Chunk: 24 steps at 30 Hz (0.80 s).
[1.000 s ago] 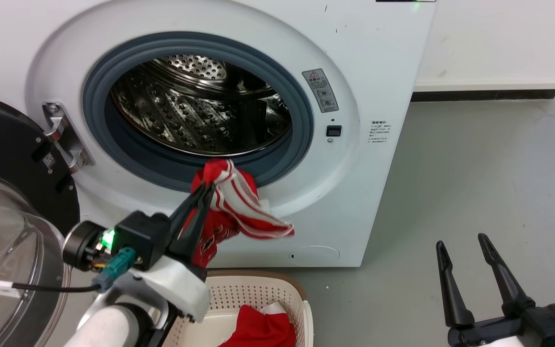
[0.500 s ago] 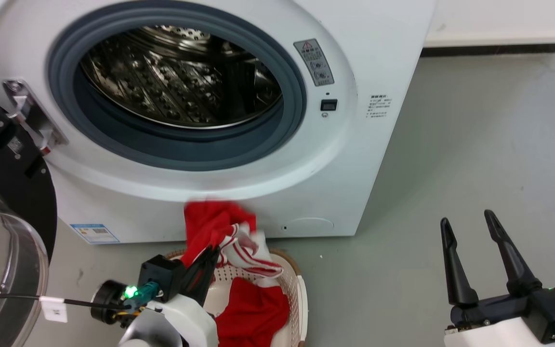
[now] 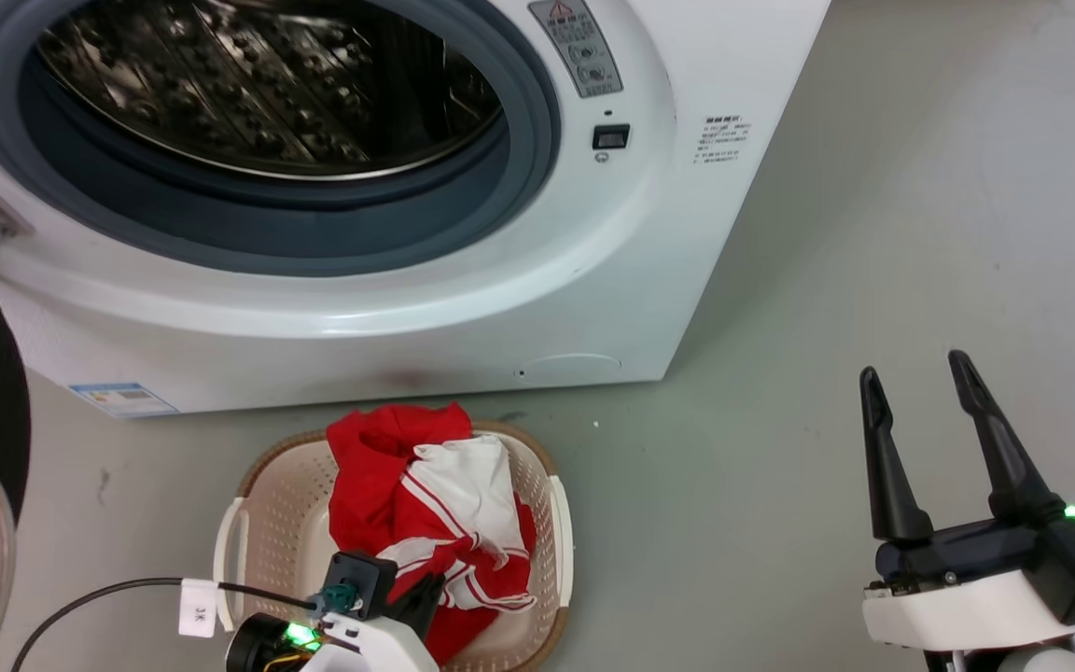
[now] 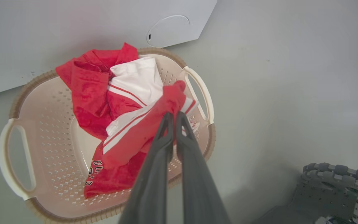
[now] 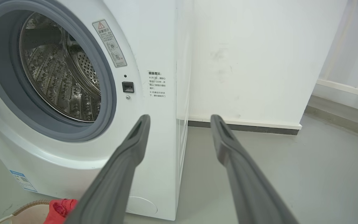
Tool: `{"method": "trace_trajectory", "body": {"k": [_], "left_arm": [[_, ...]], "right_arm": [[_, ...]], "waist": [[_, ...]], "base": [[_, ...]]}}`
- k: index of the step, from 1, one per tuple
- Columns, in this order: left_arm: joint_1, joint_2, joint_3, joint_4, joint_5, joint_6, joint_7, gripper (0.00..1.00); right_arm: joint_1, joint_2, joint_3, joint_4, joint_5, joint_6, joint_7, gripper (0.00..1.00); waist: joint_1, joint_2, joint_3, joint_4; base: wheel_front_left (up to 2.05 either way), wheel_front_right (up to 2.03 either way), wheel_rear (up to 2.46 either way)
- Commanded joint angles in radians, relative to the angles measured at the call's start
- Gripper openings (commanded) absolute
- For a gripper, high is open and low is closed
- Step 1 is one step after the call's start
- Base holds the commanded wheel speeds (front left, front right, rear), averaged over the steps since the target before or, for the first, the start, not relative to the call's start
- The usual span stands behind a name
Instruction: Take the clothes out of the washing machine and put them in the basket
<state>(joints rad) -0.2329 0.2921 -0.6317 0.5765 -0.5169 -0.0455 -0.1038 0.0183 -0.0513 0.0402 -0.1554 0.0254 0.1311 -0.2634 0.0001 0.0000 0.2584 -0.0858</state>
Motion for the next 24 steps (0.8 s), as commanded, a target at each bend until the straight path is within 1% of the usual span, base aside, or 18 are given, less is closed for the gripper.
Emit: {"method": "trace_trajectory", "body": {"k": [1, 8, 14, 20, 24], "left_arm": [[-0.031, -0.016, -0.001, 0.056, -0.004, -0.010, -0.015, 0.00], [-0.162, -0.090, -0.002, 0.317, -0.023, -0.046, -0.053, 0.00], [-0.286, -0.129, -0.017, 0.489, -0.020, -0.063, -0.053, 0.00], [-0.390, -0.155, -0.020, 0.624, -0.030, -0.068, -0.017, 0.00], [-0.437, -0.159, -0.011, 0.673, -0.044, -0.060, 0.016, 0.00]], "right_arm": [[-0.025, 0.002, -0.003, -0.005, 0.002, -0.001, -0.002, 1.00], [-0.076, 0.002, -0.013, -0.021, 0.002, -0.001, -0.002, 1.00], [-0.124, 0.002, -0.026, -0.034, 0.006, -0.001, -0.002, 1.00], [-0.160, 0.002, -0.038, -0.047, 0.010, -0.001, -0.002, 1.00], [-0.185, 0.002, -0.035, -0.053, 0.012, -0.001, -0.002, 1.00]], "waist": [[-0.0001, 0.0000, 0.038, -0.012], [-0.0001, 0.0000, 0.149, -0.023], [-0.0001, 0.0000, 0.255, -0.029], [-0.0001, 0.0000, 0.343, -0.030], [-0.0001, 0.0000, 0.386, -0.034]], "base": [[0.00, 0.00, 0.00], [0.00, 0.00, 0.00], [0.00, 0.00, 0.00], [0.00, 0.00, 0.00], [0.00, 0.00, 0.00]]}}
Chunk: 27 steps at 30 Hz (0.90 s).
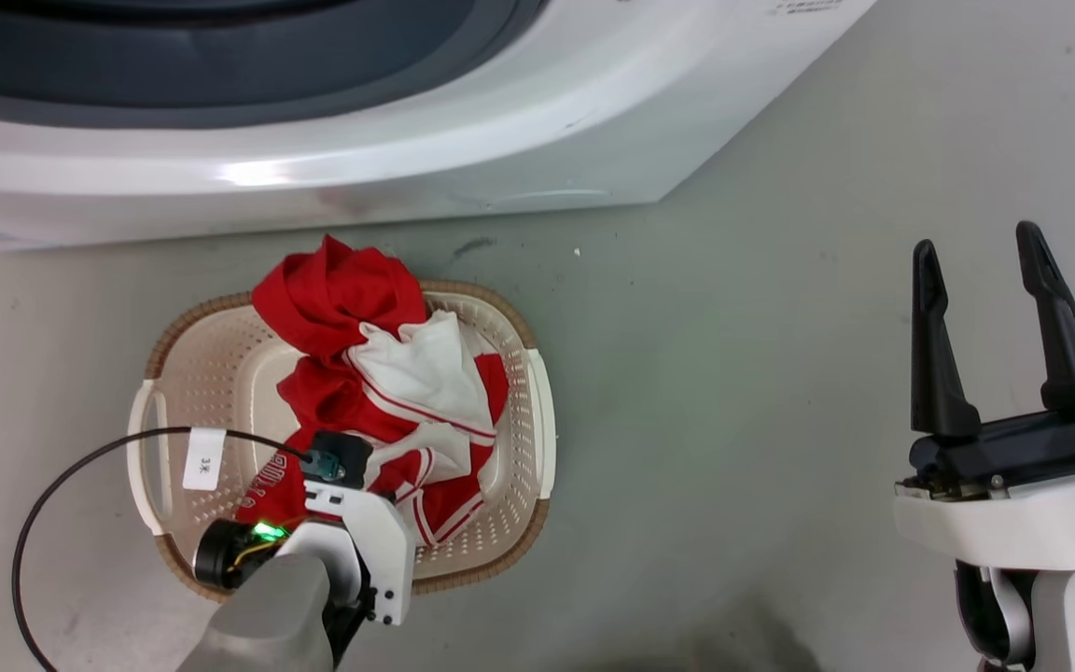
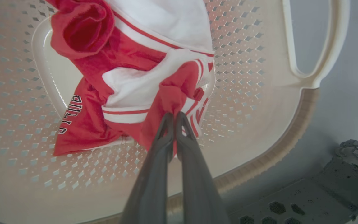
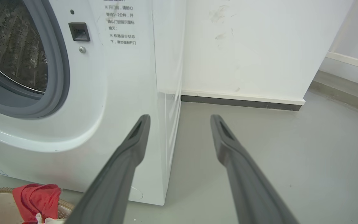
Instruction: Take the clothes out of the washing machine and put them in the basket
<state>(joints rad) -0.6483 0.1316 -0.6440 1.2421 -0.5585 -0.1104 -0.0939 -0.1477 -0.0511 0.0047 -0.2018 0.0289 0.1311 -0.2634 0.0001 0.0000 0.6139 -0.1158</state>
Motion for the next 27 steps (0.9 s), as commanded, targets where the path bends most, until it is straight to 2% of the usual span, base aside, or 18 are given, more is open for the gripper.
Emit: {"method": "trace_trajectory", "body": {"k": [1, 5, 6, 7, 8, 13, 16, 22, 25, 27], "left_arm": [[-0.030, 0.001, 0.003, 0.012, -0.006, 0.006, 0.010, 0.00], [-0.052, -0.005, 0.008, 0.030, -0.015, 0.013, 0.013, 0.00], [-0.054, -0.005, 0.008, 0.033, -0.018, 0.014, 0.021, 0.14], [-0.057, -0.004, 0.006, 0.034, -0.014, 0.021, 0.019, 0.83], [-0.062, -0.004, 0.004, 0.035, -0.011, 0.026, 0.011, 1.00], [-0.049, -0.008, -0.008, 0.040, -0.006, 0.032, -0.025, 1.00], [-0.007, -0.014, -0.004, 0.042, -0.016, 0.033, -0.097, 1.00], [0.049, -0.025, -0.001, 0.039, -0.020, 0.042, -0.156, 1.00], [0.081, -0.027, 0.022, -0.004, -0.027, 0.058, -0.171, 1.00], [0.110, -0.016, 0.044, -0.084, -0.013, 0.083, -0.173, 1.00]], "right_arm": [[-0.026, 0.002, 0.001, -0.008, 0.009, -0.001, -0.002, 1.00], [-0.042, 0.002, -0.006, -0.012, 0.012, -0.001, -0.002, 1.00], [-0.044, 0.002, -0.007, -0.012, 0.013, -0.001, -0.002, 1.00], [-0.043, 0.002, -0.007, -0.011, 0.013, -0.001, -0.002, 1.00], [-0.042, 0.002, -0.008, -0.010, 0.013, -0.001, -0.002, 1.00], [-0.035, 0.002, -0.004, 0.004, 0.013, -0.001, -0.002, 1.00], [-0.006, 0.002, 0.012, 0.019, 0.008, -0.001, -0.002, 1.00], [0.038, 0.002, 0.022, 0.039, -0.002, -0.001, -0.002, 1.00], [0.071, 0.002, 0.023, 0.050, -0.009, -0.001, -0.002, 1.00], [0.093, 0.002, 0.021, 0.055, -0.011, -0.001, -0.002, 1.00]], "waist": [[-0.0001, 0.0000, 0.040, -0.006], [-0.0001, 0.0000, 0.068, -0.011], [-0.0001, 0.0000, 0.071, -0.012], [-0.0001, 0.0000, 0.073, -0.013], [-0.0001, 0.0000, 0.075, -0.014], [-0.0001, 0.0000, 0.043, -0.013], [-0.0001, 0.0000, -0.042, -0.006], [-0.0001, 0.0000, -0.149, 0.010], [-0.0001, 0.0000, -0.209, 0.022], [-0.0001, 0.0000, -0.245, 0.033]], "base": [[0.00, 0.00, 0.00], [0.00, 0.00, 0.00], [0.00, 0.00, 0.00], [0.00, 0.00, 0.00], [0.00, 0.00, 0.00], [0.00, 0.00, 0.00], [0.00, 0.00, 0.00], [0.00, 0.00, 0.00], [0.00, 0.00, 0.00], [0.00, 0.00, 0.00]]}}
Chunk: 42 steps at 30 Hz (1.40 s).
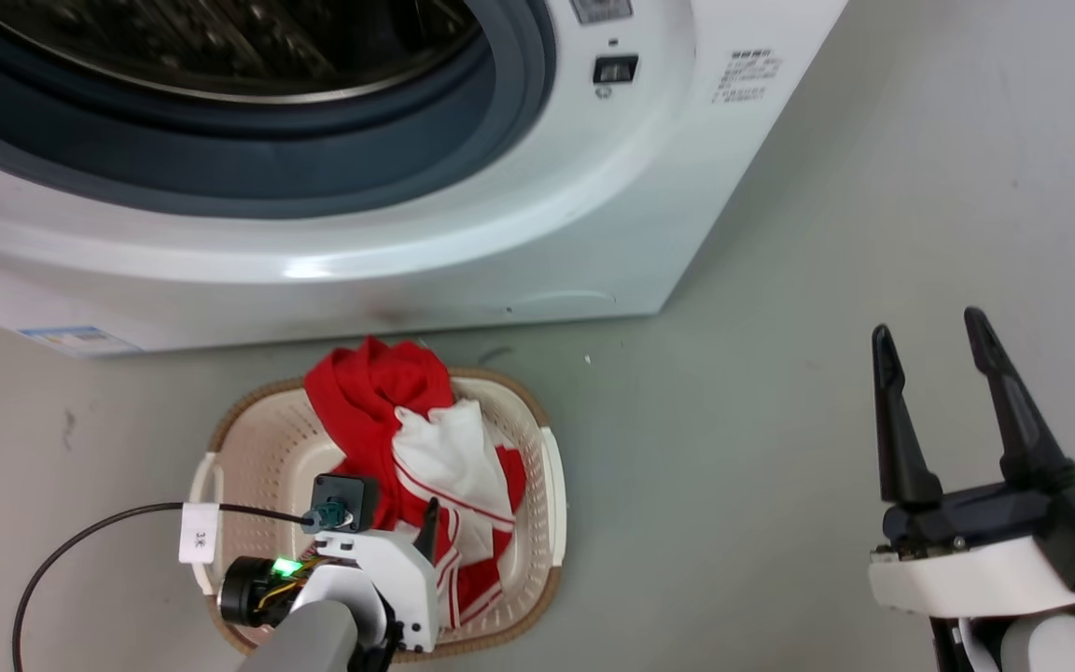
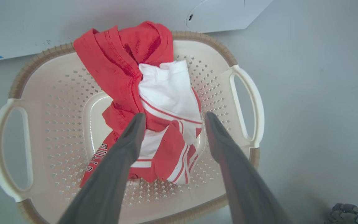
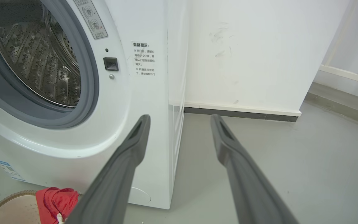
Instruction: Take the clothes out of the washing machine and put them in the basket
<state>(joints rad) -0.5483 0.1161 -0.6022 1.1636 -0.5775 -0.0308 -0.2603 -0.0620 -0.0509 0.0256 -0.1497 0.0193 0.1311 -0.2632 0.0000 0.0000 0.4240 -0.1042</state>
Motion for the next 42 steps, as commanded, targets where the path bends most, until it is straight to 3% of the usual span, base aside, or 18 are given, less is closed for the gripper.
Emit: {"method": "trace_trajectory", "body": {"k": [1, 9, 17, 30, 42], "left_arm": [[0.035, 0.006, 0.016, -0.043, 0.014, 0.015, -0.006, 1.00], [0.206, 0.029, 0.142, -0.322, 0.123, 0.085, -0.005, 1.00], [0.345, 0.023, 0.304, -0.587, 0.260, 0.126, -0.005, 1.00], [0.518, -0.029, 0.483, -0.917, 0.433, 0.096, -0.005, 1.00], [0.625, -0.058, 0.557, -1.122, 0.508, 0.076, -0.005, 1.00]], "right_arm": [[0.019, 0.002, 0.001, 0.005, -0.002, -0.001, -0.002, 1.00], [0.089, 0.001, 0.005, 0.019, -0.010, -0.001, -0.002, 1.00], [0.134, 0.002, 0.001, 0.034, -0.007, -0.001, -0.002, 1.00], [0.201, 0.001, -0.007, 0.050, 0.005, -0.001, -0.002, 1.00], [0.244, 0.001, -0.022, 0.060, 0.018, -0.001, -0.002, 1.00]], "waist": [[0.0000, 0.0000, -0.073, 0.026], [0.0000, 0.0000, -0.177, 0.056], [0.0000, 0.0000, -0.256, 0.072], [0.0000, 0.0000, -0.364, 0.086], [0.0000, 0.0000, -0.415, 0.094]], "base": [[0.00, 0.00, 0.00], [0.00, 0.00, 0.00], [0.00, 0.00, 0.00], [0.00, 0.00, 0.00], [0.00, 0.00, 0.00]]}}
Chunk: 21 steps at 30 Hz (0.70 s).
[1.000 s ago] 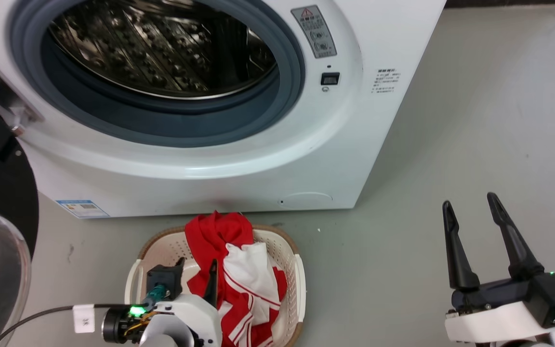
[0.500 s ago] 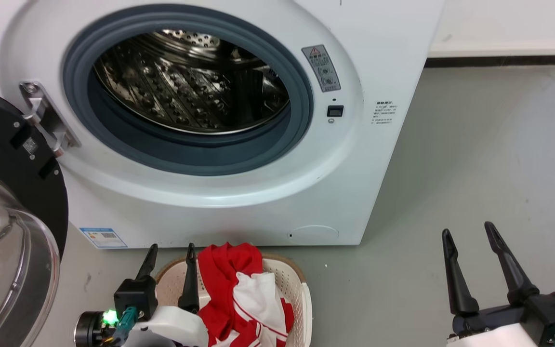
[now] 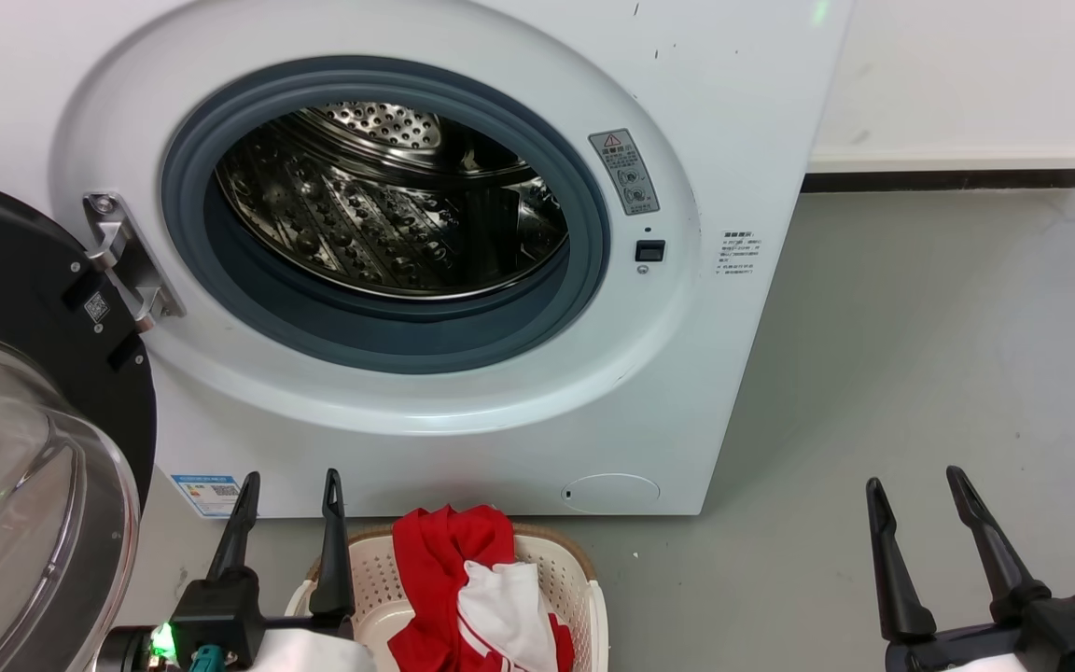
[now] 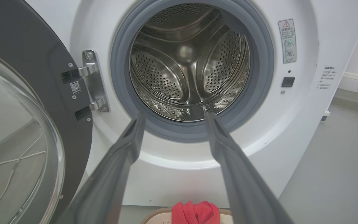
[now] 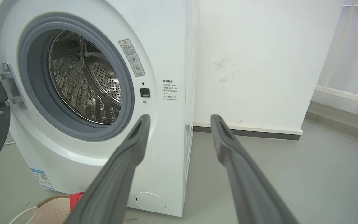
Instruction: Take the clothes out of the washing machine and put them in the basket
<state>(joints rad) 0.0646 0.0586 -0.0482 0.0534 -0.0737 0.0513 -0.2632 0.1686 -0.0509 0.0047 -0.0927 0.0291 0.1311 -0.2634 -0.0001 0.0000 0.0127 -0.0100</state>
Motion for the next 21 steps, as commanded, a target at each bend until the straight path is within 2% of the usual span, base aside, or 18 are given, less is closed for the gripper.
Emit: {"method": "trace_trajectory", "body": {"k": [1, 21], "left_arm": [[0.016, -0.002, 0.005, -0.019, 0.010, -0.006, -0.002, 1.00], [0.051, -0.009, 0.009, -0.028, 0.028, -0.029, -0.002, 1.00]], "right_arm": [[0.016, 0.001, -0.002, 0.005, 0.009, -0.001, -0.002, 1.00], [0.025, 0.001, -0.002, 0.015, 0.021, -0.001, -0.002, 1.00]], "waist": [[0.0001, 0.0000, -0.006, 0.000], [0.0001, 0.0000, -0.028, 0.001]], "base": [[0.00, 0.00, 0.00], [0.00, 0.00, 0.00]]}}
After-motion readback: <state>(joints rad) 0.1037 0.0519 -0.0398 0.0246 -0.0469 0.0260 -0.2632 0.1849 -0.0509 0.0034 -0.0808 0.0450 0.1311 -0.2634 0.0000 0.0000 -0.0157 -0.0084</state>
